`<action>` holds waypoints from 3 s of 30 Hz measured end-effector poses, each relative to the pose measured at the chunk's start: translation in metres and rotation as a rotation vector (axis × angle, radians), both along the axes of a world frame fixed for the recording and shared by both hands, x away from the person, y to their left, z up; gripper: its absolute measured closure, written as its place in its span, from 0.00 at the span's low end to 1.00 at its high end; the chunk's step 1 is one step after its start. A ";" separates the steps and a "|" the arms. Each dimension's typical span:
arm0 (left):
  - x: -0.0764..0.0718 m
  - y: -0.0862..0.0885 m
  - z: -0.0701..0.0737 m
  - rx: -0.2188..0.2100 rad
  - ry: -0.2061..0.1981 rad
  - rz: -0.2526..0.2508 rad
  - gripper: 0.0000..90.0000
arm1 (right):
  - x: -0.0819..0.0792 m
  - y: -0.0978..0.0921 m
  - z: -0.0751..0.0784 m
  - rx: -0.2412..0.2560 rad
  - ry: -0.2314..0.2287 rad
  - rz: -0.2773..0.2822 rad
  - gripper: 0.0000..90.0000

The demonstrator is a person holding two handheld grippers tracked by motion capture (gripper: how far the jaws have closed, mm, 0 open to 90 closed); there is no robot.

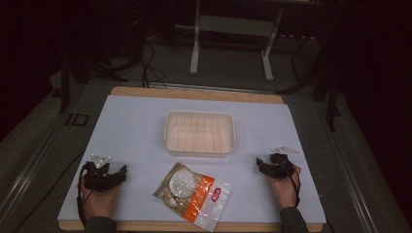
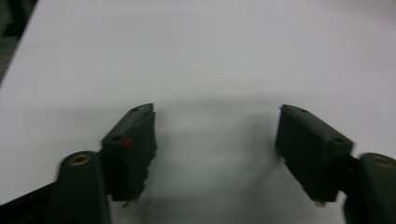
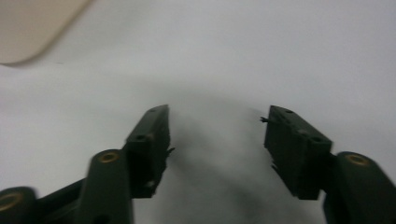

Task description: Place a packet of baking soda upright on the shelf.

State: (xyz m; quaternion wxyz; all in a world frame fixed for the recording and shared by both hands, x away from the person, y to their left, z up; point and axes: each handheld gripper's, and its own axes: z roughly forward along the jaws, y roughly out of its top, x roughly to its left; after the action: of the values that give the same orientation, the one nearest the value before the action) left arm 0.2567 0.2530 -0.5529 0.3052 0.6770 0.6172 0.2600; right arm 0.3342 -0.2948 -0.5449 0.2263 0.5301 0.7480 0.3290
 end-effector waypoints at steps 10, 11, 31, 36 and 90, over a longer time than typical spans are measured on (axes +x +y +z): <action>-0.005 0.000 0.001 -0.008 -0.048 -0.053 0.57 | -0.014 0.008 0.013 0.023 0.004 0.116 0.55; -0.005 0.001 0.001 -0.009 -0.049 -0.049 0.57 | -0.015 0.009 0.015 0.026 0.001 0.130 0.55; -0.006 0.000 0.000 0.007 -0.059 -0.020 0.54 | -0.056 0.042 0.025 0.196 0.062 0.366 0.42; -0.005 -0.001 0.000 0.011 -0.056 -0.017 0.54 | -0.060 0.050 0.021 0.223 0.092 0.399 0.41; -0.005 -0.004 0.000 0.047 -0.049 -0.024 0.53 | -0.065 0.113 -0.001 0.435 0.268 0.556 0.88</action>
State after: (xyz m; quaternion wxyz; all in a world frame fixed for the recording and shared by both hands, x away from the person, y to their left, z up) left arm 0.2517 0.2488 -0.5529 0.3074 0.6847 0.5951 0.2874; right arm 0.2692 -0.1819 -0.5464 -0.0894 0.3807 0.7989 0.4570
